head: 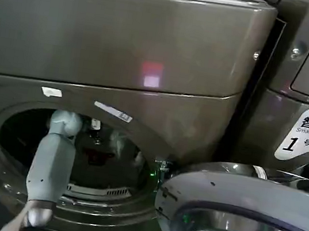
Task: Grasp the clothes from the dryer.
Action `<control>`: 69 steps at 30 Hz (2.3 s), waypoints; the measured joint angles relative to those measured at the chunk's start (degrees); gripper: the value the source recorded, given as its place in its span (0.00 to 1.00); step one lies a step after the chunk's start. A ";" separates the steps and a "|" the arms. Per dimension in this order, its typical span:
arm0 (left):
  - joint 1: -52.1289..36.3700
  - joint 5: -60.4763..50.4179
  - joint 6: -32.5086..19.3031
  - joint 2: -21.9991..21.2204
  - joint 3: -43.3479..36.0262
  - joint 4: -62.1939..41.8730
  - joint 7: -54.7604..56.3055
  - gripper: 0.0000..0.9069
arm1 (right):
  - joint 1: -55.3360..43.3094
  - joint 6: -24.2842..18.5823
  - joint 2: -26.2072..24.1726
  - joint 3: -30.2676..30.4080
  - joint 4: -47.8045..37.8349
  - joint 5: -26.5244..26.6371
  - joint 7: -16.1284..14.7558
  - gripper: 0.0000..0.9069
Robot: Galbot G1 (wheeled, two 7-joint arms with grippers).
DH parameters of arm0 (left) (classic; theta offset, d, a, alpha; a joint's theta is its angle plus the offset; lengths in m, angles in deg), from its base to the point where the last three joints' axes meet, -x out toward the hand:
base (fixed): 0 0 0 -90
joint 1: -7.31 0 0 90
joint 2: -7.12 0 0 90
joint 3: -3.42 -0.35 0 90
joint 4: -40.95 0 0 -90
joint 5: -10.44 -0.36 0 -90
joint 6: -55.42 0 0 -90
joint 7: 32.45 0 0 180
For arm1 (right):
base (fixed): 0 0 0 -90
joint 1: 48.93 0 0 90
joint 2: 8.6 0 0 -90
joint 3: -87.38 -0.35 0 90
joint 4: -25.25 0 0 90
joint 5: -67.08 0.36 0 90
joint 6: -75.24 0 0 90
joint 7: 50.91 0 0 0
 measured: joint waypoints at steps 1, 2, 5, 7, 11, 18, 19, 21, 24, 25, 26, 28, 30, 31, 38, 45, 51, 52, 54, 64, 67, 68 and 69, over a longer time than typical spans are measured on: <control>-0.25 -0.30 -0.75 0.00 0.01 -0.26 -0.85 1.00 | 0.01 -0.01 -0.01 0.00 -0.01 -0.01 0.00 1.00; -0.51 -0.69 -1.49 0.01 -0.01 -0.60 -1.71 1.00 | 0.02 -0.02 -0.02 0.00 -0.03 -0.02 0.00 1.00; -1.26 -1.80 -2.96 0.01 -0.21 -1.56 -3.72 1.00 | -0.01 -0.02 -0.03 0.00 -0.02 -0.03 -0.01 1.00; -1.68 -2.53 -3.75 0.04 -0.44 -2.13 -4.75 1.00 | -0.08 -0.03 -0.02 0.04 -0.03 -0.04 -0.01 1.00; -2.65 -3.93 -4.79 0.28 -1.13 -3.66 -6.43 1.00 | -0.15 -0.07 0.12 0.28 -0.03 -0.18 -0.06 1.00; -4.92 -6.89 -6.12 1.04 -2.88 -7.37 -8.18 1.00 | -0.09 -0.17 0.13 0.29 -0.30 -0.18 -0.15 1.00; -5.25 -7.21 -6.17 1.16 -3.21 -7.98 -8.36 1.00 | -0.10 -0.20 0.13 0.31 -0.34 -0.18 -0.15 1.00; -5.89 -7.81 -6.26 1.24 -3.85 -8.95 -8.68 1.00 | -0.24 -0.24 0.24 0.37 -0.36 -0.18 -0.17 1.00; -6.83 -8.50 -6.45 1.43 -4.97 -10.49 -9.07 1.00 | -0.27 -0.27 0.30 0.36 -0.52 -0.19 -0.17 1.00; -7.17 -8.60 -6.48 1.51 -5.36 -10.96 -9.18 1.00 | -0.22 -0.34 0.31 0.36 -0.56 -0.20 -0.17 1.00; -7.42 -8.66 -6.48 1.51 -5.65 -11.26 -9.26 1.00 | -0.20 -0.38 0.32 0.37 -0.59 -0.22 -0.17 1.00; -7.99 -8.72 -6.48 1.43 -6.20 -12.28 -9.32 1.00 | -0.20 -0.40 0.34 0.39 -0.61 -0.26 -0.18 1.00; -8.39 -8.73 -6.48 1.28 -6.75 -13.06 -9.37 1.00 | -0.21 -0.40 0.35 0.44 -0.60 -0.27 -0.18 1.00; -8.61 -8.74 -6.48 1.19 -7.08 -13.54 -9.38 1.00 | -0.23 -0.40 0.35 0.46 -0.59 -0.28 -0.18 1.00; -9.66 -8.39 -6.12 1.22 -8.58 -16.27 -9.49 1.00 | -0.15 -0.52 0.44 0.50 -0.69 -0.54 -0.19 1.00; -10.51 -5.98 -5.31 0.81 -9.38 -19.06 -9.55 1.00 | -0.53 -0.54 0.59 1.07 -0.64 -1.05 -0.17 1.00; -10.88 -3.78 -4.47 0.36 -9.51 -21.81 -9.51 1.00 | -0.70 -0.57 0.51 1.27 -0.72 -1.23 -0.08 1.00; -10.97 -3.43 -4.29 0.29 -9.58 -22.29 -9.37 1.00 | -0.72 -0.57 0.51 1.32 -0.72 -1.27 -0.07 1.00; -11.10 -2.66 -3.89 0.06 -9.81 -23.21 -9.03 1.00 | -0.76 -0.57 0.51 1.48 -0.71 -1.33 -0.06 1.00; -11.55 -0.43 -3.00 0.01 -10.03 -27.41 -8.74 1.00 | -0.58 -0.62 0.58 1.39 -0.77 -1.37 -0.05 1.00; -11.56 -0.10 -2.82 0.10 -9.96 -28.45 -8.68 1.00 | -0.69 -0.62 0.75 1.59 -0.54 -1.39 -0.05 1.00; -11.56 0.05 -2.80 0.13 -9.96 -28.79 -8.67 1.00 | -0.69 -0.62 0.80 1.61 -0.47 -1.39 -0.05 1.00; -11.57 0.19 -2.76 0.17 -9.95 -29.11 -8.67 1.00 | -0.69 -0.62 0.80 1.62 -0.45 -1.40 -0.04 1.00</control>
